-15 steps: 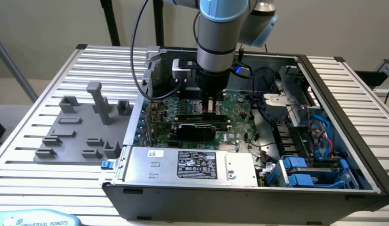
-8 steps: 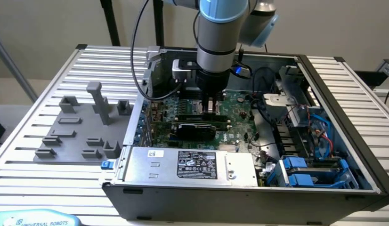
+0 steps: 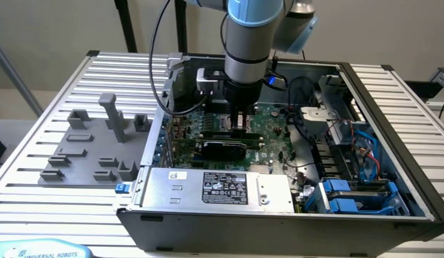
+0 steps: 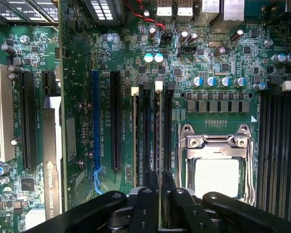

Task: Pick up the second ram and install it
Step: 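Insert the second ram into the second slot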

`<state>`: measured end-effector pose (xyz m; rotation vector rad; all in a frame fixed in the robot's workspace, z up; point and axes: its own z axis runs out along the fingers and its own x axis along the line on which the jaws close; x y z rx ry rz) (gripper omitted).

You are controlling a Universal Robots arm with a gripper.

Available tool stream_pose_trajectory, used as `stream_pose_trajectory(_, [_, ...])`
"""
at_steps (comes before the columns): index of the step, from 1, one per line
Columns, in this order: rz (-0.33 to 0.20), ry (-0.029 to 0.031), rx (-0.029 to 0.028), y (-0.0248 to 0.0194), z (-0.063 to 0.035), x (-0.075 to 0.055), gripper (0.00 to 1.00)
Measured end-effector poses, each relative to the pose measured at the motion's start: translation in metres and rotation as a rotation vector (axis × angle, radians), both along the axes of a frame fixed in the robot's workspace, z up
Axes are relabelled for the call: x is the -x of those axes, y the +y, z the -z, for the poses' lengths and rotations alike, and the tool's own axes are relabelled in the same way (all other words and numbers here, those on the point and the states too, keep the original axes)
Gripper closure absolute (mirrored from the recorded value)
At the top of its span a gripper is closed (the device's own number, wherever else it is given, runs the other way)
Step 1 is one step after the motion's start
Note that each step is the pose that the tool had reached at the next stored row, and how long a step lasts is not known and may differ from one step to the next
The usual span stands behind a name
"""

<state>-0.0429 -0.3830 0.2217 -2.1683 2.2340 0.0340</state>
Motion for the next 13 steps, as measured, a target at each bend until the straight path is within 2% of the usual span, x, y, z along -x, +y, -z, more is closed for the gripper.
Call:
stream_pose_trajectory(2, [0.0,0.0,0.0,0.0,-0.0001,0.0,0.73])
stream_pose_trajectory(5, [0.0,0.0,0.0,0.0,-0.0042,0.0,0.73])
stream_pose_trajectory(11, [0.0,0.0,0.0,0.0,-0.0204,0.0,0.73])
stream_pose_trajectory(12, [0.0,0.0,0.0001,0.0,-0.0224,0.0,0.75])
stream_pose_trajectory(13, [0.0,0.0001,0.0,0.0,-0.0236,0.0,0.81])
